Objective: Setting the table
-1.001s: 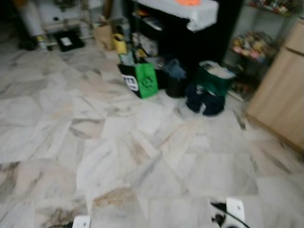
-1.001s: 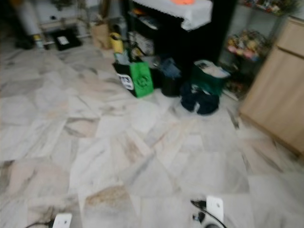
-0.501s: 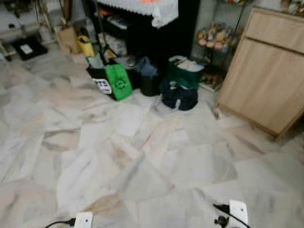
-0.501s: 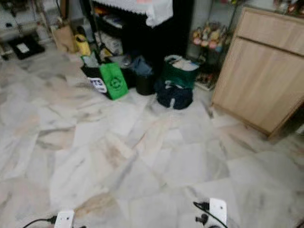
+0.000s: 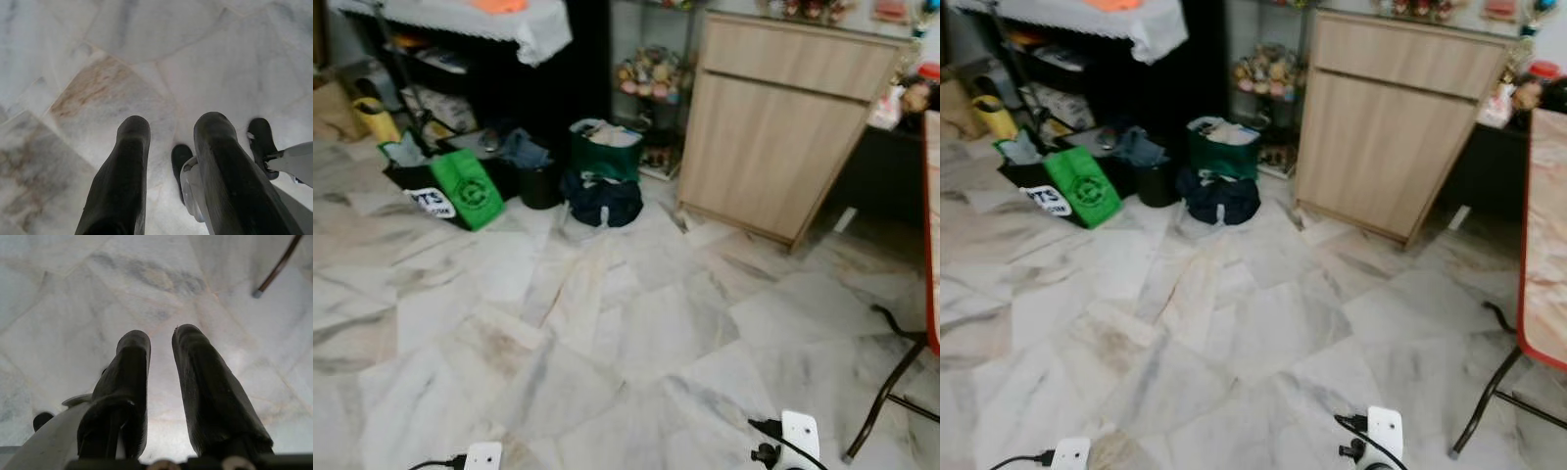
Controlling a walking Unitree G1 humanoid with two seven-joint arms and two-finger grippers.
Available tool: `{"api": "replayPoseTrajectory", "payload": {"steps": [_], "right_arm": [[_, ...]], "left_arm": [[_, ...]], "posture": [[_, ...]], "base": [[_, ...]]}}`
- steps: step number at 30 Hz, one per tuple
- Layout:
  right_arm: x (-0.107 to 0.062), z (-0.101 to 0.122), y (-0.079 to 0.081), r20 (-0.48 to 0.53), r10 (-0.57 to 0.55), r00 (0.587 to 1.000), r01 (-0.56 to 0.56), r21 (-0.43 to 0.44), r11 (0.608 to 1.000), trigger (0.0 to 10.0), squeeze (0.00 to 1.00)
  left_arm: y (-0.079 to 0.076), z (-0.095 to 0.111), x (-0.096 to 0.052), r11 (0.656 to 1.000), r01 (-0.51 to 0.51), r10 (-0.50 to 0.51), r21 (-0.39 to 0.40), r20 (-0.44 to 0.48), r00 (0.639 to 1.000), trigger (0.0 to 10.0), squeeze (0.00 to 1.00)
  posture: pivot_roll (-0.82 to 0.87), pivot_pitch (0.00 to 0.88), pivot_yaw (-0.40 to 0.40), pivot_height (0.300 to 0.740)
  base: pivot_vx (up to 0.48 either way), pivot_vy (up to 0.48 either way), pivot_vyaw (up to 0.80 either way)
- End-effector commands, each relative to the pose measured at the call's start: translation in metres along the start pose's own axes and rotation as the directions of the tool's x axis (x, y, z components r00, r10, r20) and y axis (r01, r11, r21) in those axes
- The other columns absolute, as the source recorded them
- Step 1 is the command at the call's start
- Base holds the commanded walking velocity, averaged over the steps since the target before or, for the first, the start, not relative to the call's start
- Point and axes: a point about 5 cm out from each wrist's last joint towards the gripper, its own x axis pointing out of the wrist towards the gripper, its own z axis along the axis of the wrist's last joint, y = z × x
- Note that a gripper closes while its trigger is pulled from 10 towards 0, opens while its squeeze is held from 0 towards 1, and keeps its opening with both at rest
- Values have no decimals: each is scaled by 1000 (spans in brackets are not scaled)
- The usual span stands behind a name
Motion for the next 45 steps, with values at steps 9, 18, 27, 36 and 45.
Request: {"api": "replayPoseTrajectory", "payload": {"steps": [9,18,27,36,45], "right_arm": [[-1,-14,11,-69,26,997,-17,129,992,10000,0],[-2,-15,8,-72,21,997,-12,126,992,10000,0],[-2,-15,8,-71,30,997,-22,110,994,10000,0],[-2,-16,8,-65,35,997,-29,82,996,10000,0],[-2,-17,7,-69,24,997,-17,96,995,10000,0]], "left_arm": [[1,2,4,1000,-10,12,21,-95,995,10000,0],[11,4,3,1000,-19,20,17,-84,996,10000,0],[18,1,0,999,-24,26,24,-96,995,10000,0],[-7,5,5,998,22,-16,61,-94,995,10000,0],[-8,4,5,997,33,-26,73,-99,995,10000,0]], "posture": [[-59,0,17,740],[-45,0,16,740],[-57,0,20,740],[-70,0,23,740],[-70,0,25,740]], "base": [[0,-70,-797],[0,0,-797],[0,0,-799],[0,-210,-88],[0,-383,0]]}}
